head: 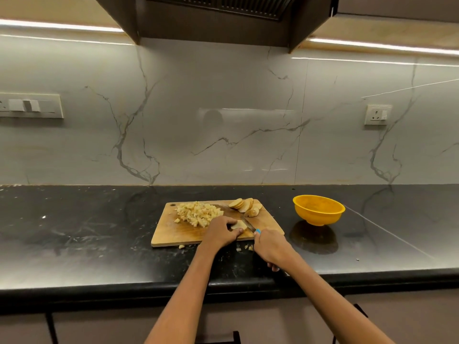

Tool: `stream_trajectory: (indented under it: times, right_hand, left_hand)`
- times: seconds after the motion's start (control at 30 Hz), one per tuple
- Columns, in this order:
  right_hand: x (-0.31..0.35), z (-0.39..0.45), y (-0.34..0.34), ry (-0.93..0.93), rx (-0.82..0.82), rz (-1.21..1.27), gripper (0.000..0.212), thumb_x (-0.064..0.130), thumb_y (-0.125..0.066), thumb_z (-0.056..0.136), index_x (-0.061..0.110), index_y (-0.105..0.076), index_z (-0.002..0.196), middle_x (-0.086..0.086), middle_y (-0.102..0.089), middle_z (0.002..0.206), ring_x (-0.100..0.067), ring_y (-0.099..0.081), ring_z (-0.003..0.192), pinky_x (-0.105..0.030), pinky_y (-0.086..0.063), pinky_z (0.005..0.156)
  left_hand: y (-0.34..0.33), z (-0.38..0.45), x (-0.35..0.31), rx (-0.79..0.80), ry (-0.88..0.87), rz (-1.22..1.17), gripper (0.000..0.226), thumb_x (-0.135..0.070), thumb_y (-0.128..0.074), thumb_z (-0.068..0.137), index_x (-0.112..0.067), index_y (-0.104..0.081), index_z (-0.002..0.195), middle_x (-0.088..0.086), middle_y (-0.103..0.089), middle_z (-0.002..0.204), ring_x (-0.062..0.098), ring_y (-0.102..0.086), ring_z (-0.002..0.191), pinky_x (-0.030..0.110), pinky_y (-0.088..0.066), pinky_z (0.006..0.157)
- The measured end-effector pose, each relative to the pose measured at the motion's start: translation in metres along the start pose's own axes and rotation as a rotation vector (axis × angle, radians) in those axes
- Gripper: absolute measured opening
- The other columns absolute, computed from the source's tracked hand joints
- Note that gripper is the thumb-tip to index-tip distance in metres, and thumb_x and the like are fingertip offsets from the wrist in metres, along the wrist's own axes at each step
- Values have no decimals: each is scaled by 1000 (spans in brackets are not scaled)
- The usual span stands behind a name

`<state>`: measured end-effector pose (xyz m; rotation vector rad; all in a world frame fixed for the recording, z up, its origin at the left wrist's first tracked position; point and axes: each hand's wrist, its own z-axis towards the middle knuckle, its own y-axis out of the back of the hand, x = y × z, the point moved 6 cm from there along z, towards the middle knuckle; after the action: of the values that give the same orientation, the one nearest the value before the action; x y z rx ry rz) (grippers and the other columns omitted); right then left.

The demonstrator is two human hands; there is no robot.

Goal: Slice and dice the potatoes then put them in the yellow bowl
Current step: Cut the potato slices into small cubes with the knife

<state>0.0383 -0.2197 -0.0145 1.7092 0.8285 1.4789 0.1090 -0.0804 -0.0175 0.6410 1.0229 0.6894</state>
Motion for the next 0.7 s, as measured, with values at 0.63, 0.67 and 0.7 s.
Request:
stream_trajectory:
  times: [0.63, 0.67, 0.7]
  right_hand:
    - [15, -21, -3, 175, -109, -426, 33, 22, -37, 102, 6, -56, 123, -12, -60, 122, -28, -58, 112, -34, -47, 82]
    - [12, -27, -1, 171, -130, -417, 32, 22, -38, 102, 5, -56, 122, -12, -61, 121, -28, -59, 111, -34, -48, 83]
    - [10, -34, 1, 161, -141, -406, 32, 22, -38, 101, 4, -57, 121, -12, -61, 121, -27, -59, 110, -34, -48, 84]
  left_hand:
    - [0, 0, 2, 34, 13, -36, 47, -38, -65, 85, -12, -60, 124, 4, -60, 125, 16, -54, 115, 25, -39, 92]
    - [0, -1, 2, 31, 13, -30, 47, -38, -64, 85, -12, -60, 124, 5, -60, 125, 17, -53, 115, 26, -39, 93]
    - [-1, -1, 2, 28, 12, -24, 47, -38, -64, 86, -12, -59, 124, 4, -60, 126, 17, -53, 115, 26, -39, 94]
